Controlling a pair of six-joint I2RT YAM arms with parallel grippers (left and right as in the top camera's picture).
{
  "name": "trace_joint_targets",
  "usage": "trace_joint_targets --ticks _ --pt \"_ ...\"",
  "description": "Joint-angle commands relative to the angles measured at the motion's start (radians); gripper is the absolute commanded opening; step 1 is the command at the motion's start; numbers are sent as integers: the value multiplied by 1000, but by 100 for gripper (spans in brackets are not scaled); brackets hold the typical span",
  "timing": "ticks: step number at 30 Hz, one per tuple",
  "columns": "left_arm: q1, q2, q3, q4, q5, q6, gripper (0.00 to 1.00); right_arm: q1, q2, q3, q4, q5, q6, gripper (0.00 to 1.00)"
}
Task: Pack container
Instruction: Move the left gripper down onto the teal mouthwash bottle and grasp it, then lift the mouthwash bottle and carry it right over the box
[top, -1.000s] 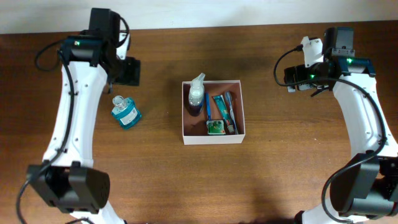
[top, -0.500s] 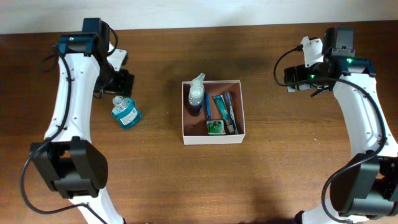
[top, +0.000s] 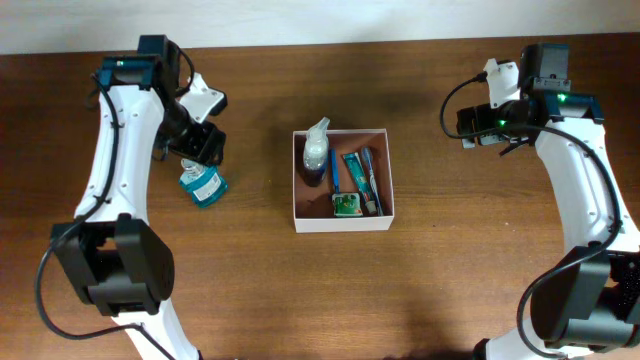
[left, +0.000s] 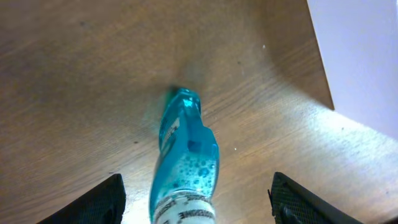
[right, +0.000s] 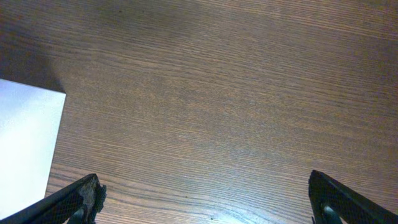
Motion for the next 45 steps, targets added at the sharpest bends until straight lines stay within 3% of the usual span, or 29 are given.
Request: trace_joint_targets --ticks 1,22,26,28,30,45 --pt "2 22 -52 10 20 49 76 -5 8 12 3 2 12 98" --pt "3 22 -129 42 -25 48 73 -5 8 12 3 2 12 98" --pt "3 22 -129 53 -25 48 63 -5 8 12 3 2 12 98" --pt "3 22 -129 56 -25 48 50 -5 8 12 3 2 12 98" --pt "3 22 -129 58 -25 48 42 -5 8 12 3 2 12 98" --pt "2 22 -100 54 -25 36 26 -5 8 12 3 2 12 98"
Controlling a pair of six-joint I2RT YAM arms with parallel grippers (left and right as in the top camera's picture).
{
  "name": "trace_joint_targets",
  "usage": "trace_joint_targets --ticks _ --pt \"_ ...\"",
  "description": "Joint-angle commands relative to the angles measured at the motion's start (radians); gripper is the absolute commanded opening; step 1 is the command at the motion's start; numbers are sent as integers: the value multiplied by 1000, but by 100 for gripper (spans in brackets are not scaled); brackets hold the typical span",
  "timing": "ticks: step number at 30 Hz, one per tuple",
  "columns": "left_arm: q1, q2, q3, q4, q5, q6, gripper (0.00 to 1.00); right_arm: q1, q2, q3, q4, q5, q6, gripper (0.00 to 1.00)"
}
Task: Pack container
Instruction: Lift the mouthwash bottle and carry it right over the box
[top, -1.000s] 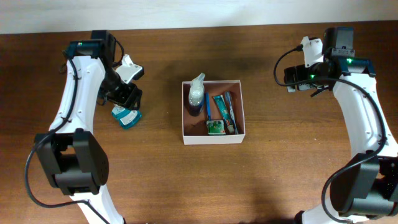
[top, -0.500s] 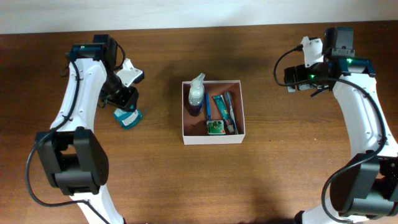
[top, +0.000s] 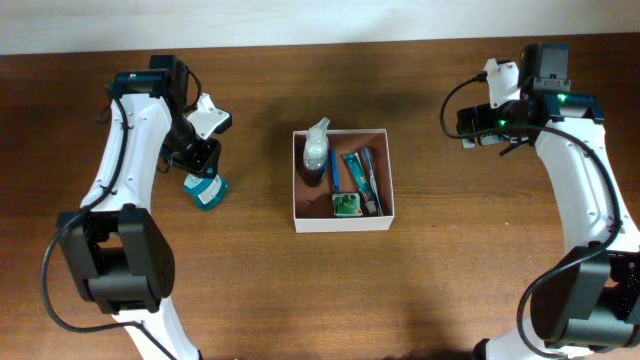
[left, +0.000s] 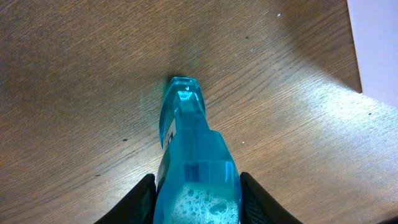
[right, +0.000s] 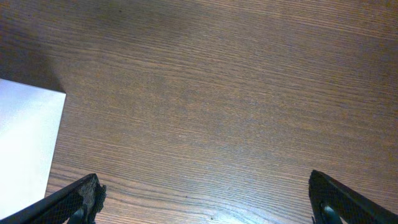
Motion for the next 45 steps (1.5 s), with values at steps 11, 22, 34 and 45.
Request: trace_joint_targets --ticks 11,22,34,45 --pt "-7 10 81 -23 9 -121 19 -5 8 12 3 2 11 98" --pt "-59 10 180 -64 75 -199 12 -5 8 12 3 2 11 98" --pt "-124 10 481 -194 336 -389 1 -5 8 12 3 2 11 98" --pt "-253 10 510 -196 348 -492 1 -5 8 12 3 2 11 99"
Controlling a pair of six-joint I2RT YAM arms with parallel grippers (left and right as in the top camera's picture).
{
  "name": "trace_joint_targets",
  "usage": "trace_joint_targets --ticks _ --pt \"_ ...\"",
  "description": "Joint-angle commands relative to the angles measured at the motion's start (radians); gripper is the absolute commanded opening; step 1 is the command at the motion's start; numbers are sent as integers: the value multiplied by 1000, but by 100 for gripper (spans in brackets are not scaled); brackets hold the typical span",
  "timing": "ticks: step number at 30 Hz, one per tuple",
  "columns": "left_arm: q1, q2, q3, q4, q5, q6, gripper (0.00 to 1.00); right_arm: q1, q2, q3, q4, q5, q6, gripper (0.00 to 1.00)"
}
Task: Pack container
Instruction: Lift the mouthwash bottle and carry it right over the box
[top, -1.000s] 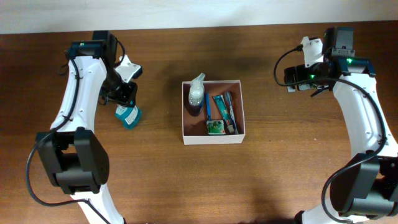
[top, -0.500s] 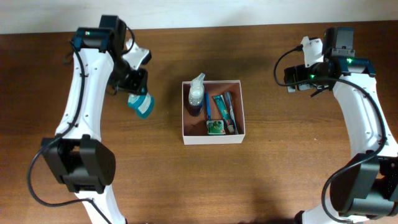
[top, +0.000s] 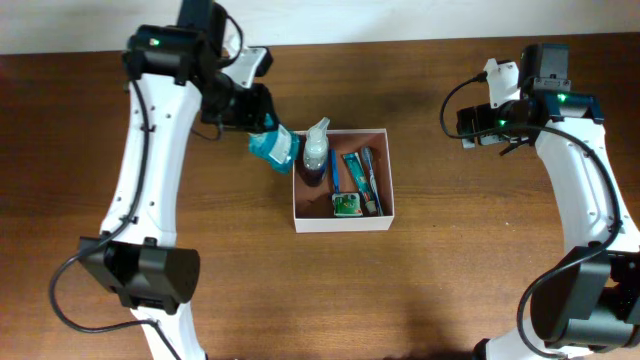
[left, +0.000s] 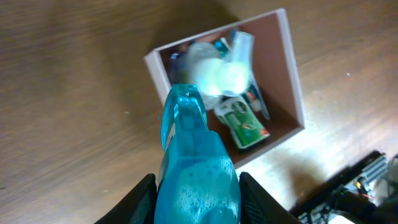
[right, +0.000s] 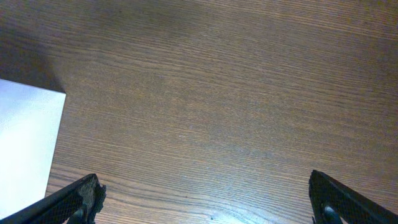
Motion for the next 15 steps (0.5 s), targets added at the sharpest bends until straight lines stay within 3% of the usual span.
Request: trace_joint_targets --ticks 1,9,15 --pt "-57 -5 27 -1 44 -35 2 -5 8 12 3 2 11 98" --pt "-163 -5 27 -24 -101 -61 2 -5 8 12 3 2 11 98" --pt "-193 -5 27 -9 -106 -67 2 -5 8 12 3 2 11 98"
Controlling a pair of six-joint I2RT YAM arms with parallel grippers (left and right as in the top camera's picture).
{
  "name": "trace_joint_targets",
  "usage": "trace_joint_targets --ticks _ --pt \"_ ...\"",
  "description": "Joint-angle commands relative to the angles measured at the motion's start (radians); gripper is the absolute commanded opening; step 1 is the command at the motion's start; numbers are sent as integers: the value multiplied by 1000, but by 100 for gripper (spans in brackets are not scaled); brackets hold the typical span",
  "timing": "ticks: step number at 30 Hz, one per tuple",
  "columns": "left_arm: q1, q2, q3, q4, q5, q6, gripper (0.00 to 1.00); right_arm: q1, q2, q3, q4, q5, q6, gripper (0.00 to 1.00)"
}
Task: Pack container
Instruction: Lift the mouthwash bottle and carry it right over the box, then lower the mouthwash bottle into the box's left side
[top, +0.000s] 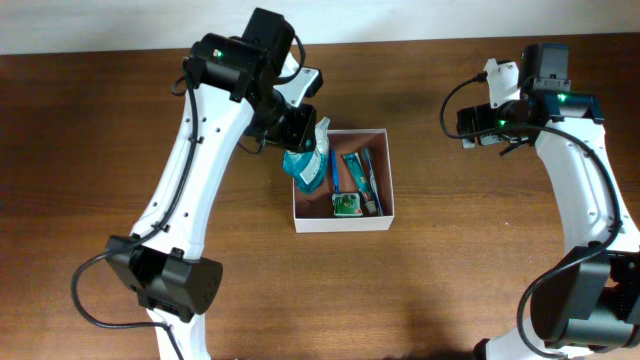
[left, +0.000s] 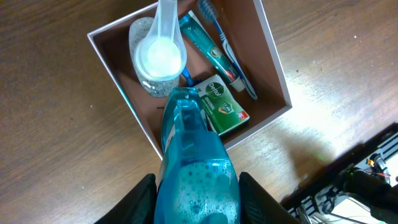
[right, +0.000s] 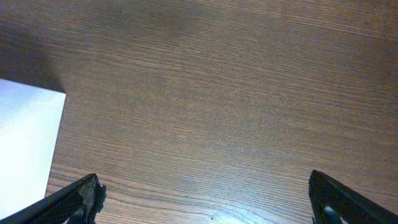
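Note:
A clear blue bottle of liquid (top: 303, 166) (left: 196, 168) hangs over the left part of the white box (top: 383, 213), with my left gripper (top: 291, 128) (left: 196, 205) shut on it. Inside the box (left: 273, 93) lie a bottle with a white cap (left: 160, 59), a teal toothpaste tube (left: 211, 51), a toothbrush (left: 233, 62) and a small green packet (left: 224, 112). My right gripper (top: 478, 128) (right: 205, 202) stands open over bare table to the right of the box, with nothing between its fingers.
The brown wooden table (top: 450, 270) carries only the box. A corner of the white box (right: 25, 143) shows at the left of the right wrist view. Dark cabling (left: 348, 180) lies off the table's edge in the left wrist view.
My left gripper has carried the blue bottle from just left of the box's upper left corner to a spot over the box's left part. The right arm has not moved.
The blue bottle lay on the table left of the box with my left gripper open above it. Then the gripper was shut on the bottle there. Later it held the bottle up beside the box's corner, and now over the box.

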Motion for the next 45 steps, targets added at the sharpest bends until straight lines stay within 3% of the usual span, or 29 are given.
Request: trace_joint_targets --ticks 1,13,29,34,43,45 --pt "-21 -5 26 31 -17 -50 1 -5 8 12 3 2 12 99" --pt "-165 -5 -5 166 -291 -196 1 -5 8 12 3 2 12 98" --pt "-199 -4 -244 422 -302 -222 1 -5 8 12 3 2 12 98" --pt "-200 -3 -309 477 -383 -222 1 -5 8 12 3 2 12 98" --pt "-199 -1 -412 553 -392 -222 2 -5 8 12 3 2 12 98" --pt "-199 1 -413 554 -392 -222 12 -5 8 12 3 2 12 98"
